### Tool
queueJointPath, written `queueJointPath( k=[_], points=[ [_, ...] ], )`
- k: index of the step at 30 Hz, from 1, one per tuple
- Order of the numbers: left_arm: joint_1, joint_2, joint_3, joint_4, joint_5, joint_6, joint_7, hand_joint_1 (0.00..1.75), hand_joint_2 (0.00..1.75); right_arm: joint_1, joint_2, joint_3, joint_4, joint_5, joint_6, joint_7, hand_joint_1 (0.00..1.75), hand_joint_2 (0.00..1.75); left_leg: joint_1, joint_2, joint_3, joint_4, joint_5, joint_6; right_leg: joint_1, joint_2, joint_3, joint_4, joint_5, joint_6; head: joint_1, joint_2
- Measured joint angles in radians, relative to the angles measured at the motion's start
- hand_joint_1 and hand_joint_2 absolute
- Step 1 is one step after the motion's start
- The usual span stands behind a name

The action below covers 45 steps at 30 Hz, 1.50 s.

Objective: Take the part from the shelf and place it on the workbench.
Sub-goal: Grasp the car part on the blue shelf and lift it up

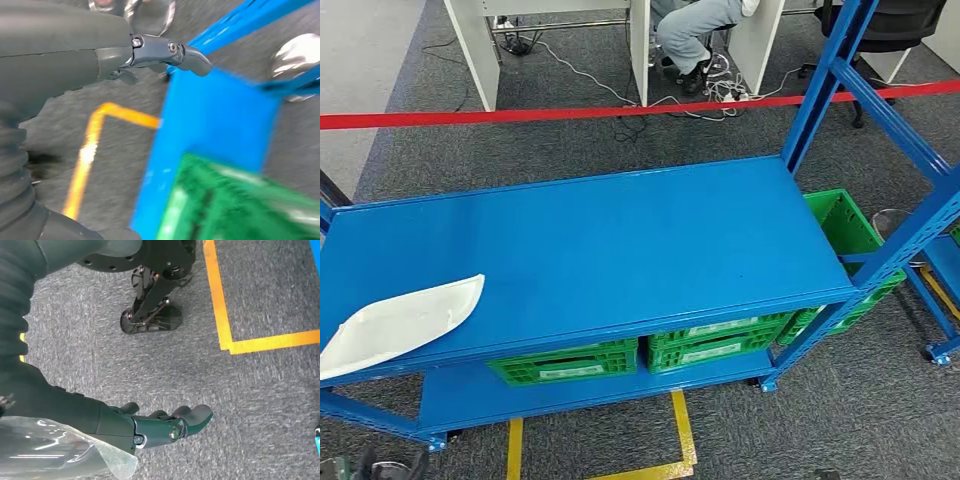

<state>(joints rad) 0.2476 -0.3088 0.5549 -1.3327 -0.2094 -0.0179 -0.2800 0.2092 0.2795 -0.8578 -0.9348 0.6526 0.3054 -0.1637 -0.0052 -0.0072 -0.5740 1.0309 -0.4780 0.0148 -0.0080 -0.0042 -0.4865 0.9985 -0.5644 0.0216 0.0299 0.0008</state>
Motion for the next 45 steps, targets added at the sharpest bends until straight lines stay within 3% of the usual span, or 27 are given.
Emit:
queueJointPath(
  k=[7,12,19,25,27,28,31,32,36,41,45],
  points=[
    [0.02,-0.014,-0.013,-0.136,0.053,0.07,-0.067,0.0,1.75,-0.007,0.032,-0.083,-0.034,0.097,0.037,-0.026,0.0,1.75,0.0,0.0,0.0,0.0,0.0,0.0,0.0,0.0,0.0,0.0,0.0,0.0,0.0,0.0],
    [0.053,0.002,-0.1,-0.286,0.026,0.159,-0.139,0.0,1.75,-0.005,0.045,-0.107,-0.061,0.101,0.045,-0.017,0.0,1.75,0.0,0.0,0.0,0.0,0.0,0.0,0.0,0.0,0.0,0.0,0.0,0.0,0.0,0.0],
    [0.126,0.108,-0.318,-0.491,-0.138,0.274,-0.216,0.0,1.75,0.011,0.055,-0.092,-0.095,0.066,0.049,0.015,0.0,1.75,0.0,0.0,0.0,0.0,0.0,0.0,0.0,0.0,0.0,0.0,0.0,0.0,0.0,0.0],
    [0.136,0.134,-0.363,-0.521,-0.162,0.296,-0.228,0.0,1.75,0.011,0.056,-0.09,-0.096,0.066,0.049,0.014,0.0,1.75,0.0,0.0,0.0,0.0,0.0,0.0,0.0,0.001,0.0,0.0,0.0,0.0,0.0,0.0],
    [0.147,0.162,-0.408,-0.548,-0.181,0.32,-0.24,0.0,1.75,0.012,0.057,-0.088,-0.097,0.066,0.049,0.014,0.0,1.75,0.0,0.0,0.0,0.0,0.0,0.0,0.0,0.001,0.0,0.0,0.0,0.0,0.0,0.0],
    [0.157,0.198,-0.462,-0.578,-0.21,0.365,-0.242,0.0,1.75,0.013,0.058,-0.084,-0.097,0.064,0.048,0.015,0.0,1.75,0.0,0.0,0.0,0.0,0.0,0.0,0.0,0.001,0.0,0.0,0.0,0.0,0.0,0.0],
    [0.173,0.309,-0.609,-0.651,-0.319,0.514,-0.158,0.0,1.75,0.025,0.06,-0.064,-0.104,0.037,0.036,0.039,0.0,1.75,0.0,0.0,0.0,0.0,0.0,0.0,0.0,0.0,0.0,0.0,0.0,0.0,0.0,0.0],
    [0.172,0.331,-0.625,-0.657,-0.341,0.524,-0.108,0.0,1.75,0.03,0.061,-0.055,-0.108,0.023,0.031,0.054,0.0,1.75,0.0,0.0,0.0,0.0,0.0,0.0,0.0,0.0,0.0,0.0,0.0,0.0,0.0,0.0],
    [0.164,0.39,-0.64,-0.658,-0.389,0.456,0.067,0.0,1.75,0.049,0.062,-0.017,-0.127,-0.027,0.02,0.106,0.0,1.75,0.0,0.0,0.0,0.0,0.0,0.0,0.0,0.001,0.0,0.0,0.0,0.0,0.0,0.0],
    [0.15,0.426,-0.643,-0.659,-0.418,0.385,0.163,0.0,1.75,0.059,0.062,0.017,-0.143,-0.049,0.012,0.128,0.0,1.75,0.0,0.0,0.0,0.0,0.0,0.0,0.0,0.001,0.0,0.0,0.0,0.0,0.0,0.0],
    [0.151,0.449,-0.642,-0.66,-0.5,0.306,0.285,0.0,1.75,0.069,0.063,0.031,-0.15,-0.054,0.01,0.141,0.0,1.75,0.0,0.0,0.0,0.0,0.0,0.0,0.0,0.001,0.0,0.0,0.0,0.0,0.0,0.0]
  ],
)
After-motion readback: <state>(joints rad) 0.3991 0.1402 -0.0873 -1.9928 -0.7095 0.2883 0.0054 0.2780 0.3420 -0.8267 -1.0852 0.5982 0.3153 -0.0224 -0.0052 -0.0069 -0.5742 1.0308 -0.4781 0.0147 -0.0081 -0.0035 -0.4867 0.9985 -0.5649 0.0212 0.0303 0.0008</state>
